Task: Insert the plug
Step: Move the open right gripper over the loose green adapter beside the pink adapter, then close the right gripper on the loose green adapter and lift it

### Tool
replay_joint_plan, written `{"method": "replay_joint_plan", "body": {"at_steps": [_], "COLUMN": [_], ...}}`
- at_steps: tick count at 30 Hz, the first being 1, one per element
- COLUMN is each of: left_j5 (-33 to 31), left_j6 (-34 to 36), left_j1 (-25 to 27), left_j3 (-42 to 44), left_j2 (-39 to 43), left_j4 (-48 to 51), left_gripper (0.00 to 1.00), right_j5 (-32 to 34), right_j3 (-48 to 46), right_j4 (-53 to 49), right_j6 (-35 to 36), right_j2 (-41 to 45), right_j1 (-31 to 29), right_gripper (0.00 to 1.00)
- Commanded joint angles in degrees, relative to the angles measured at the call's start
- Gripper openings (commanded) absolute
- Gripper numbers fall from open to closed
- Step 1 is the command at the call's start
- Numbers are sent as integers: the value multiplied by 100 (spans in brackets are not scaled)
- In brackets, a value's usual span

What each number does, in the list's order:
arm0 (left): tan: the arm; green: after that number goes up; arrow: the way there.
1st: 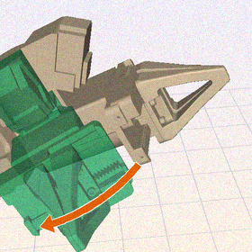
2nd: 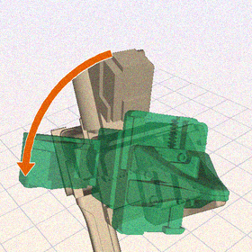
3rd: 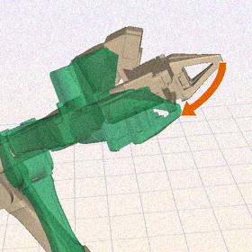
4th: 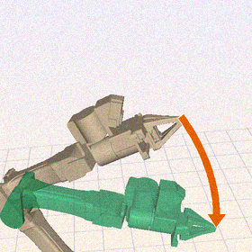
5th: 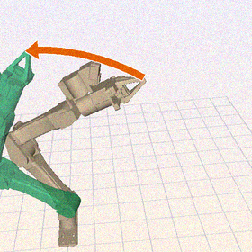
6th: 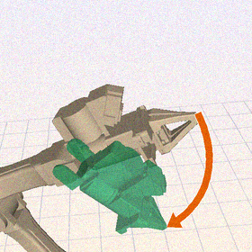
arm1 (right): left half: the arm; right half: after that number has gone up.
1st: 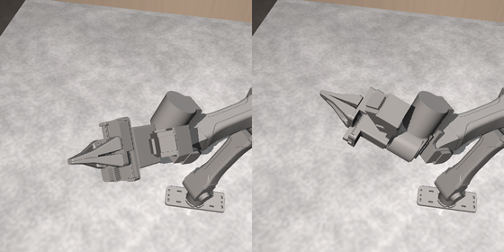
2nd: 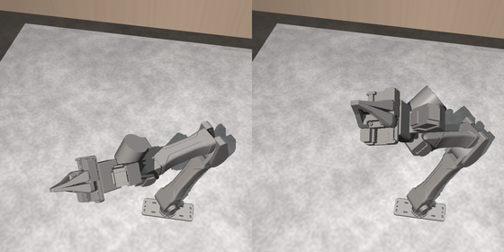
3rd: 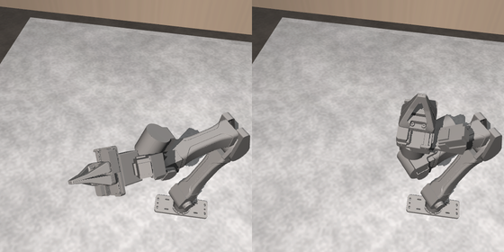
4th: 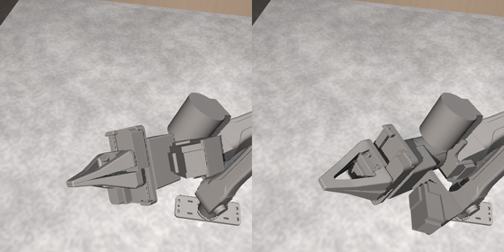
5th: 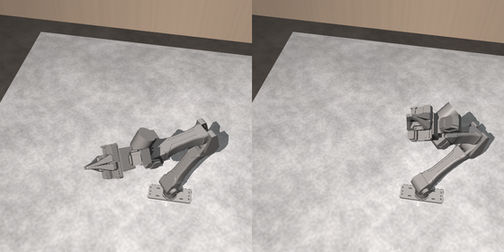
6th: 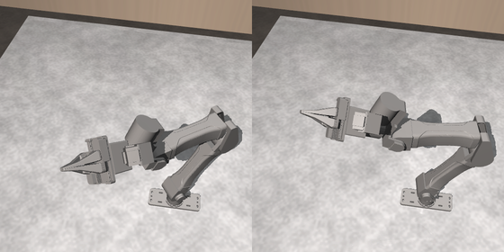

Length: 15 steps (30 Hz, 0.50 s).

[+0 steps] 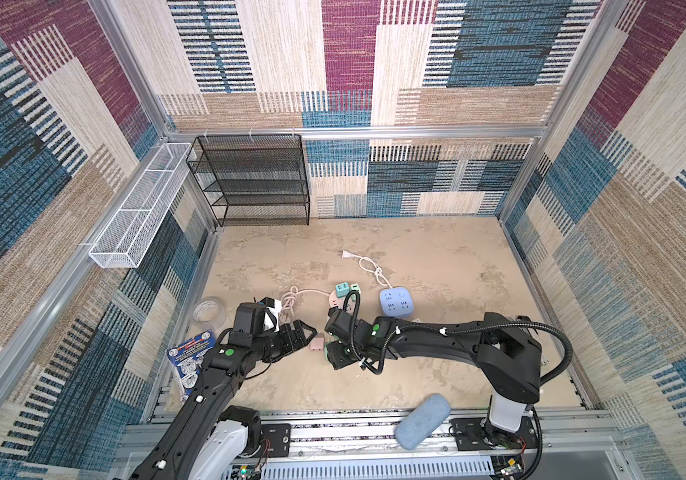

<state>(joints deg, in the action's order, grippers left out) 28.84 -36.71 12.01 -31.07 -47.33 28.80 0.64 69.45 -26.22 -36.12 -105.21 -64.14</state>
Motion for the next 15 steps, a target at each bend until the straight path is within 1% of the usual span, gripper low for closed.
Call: {"method": "replay_joint_plan", "body": {"at_steps": [1,6,15], "left_j5": [17,-7,-54], "left_j6": [-128,-100,-69], "left_j1": [-6,-6,-14], "left_j3": [14,-65,-75], "left_j2": [-4,-61,9], "left_j4": [-176,-154,-60], "left_gripper": [91,92,92], "right_j5": [117,234,478], "right_j3": [162,464,567], "right_j4": [245,29,-226], "right_j6": [20,127,93], "right_j2": [-157,-477,-763], "right_j1": [-7,-7,-7], "right_gripper": [59,59,56]}}
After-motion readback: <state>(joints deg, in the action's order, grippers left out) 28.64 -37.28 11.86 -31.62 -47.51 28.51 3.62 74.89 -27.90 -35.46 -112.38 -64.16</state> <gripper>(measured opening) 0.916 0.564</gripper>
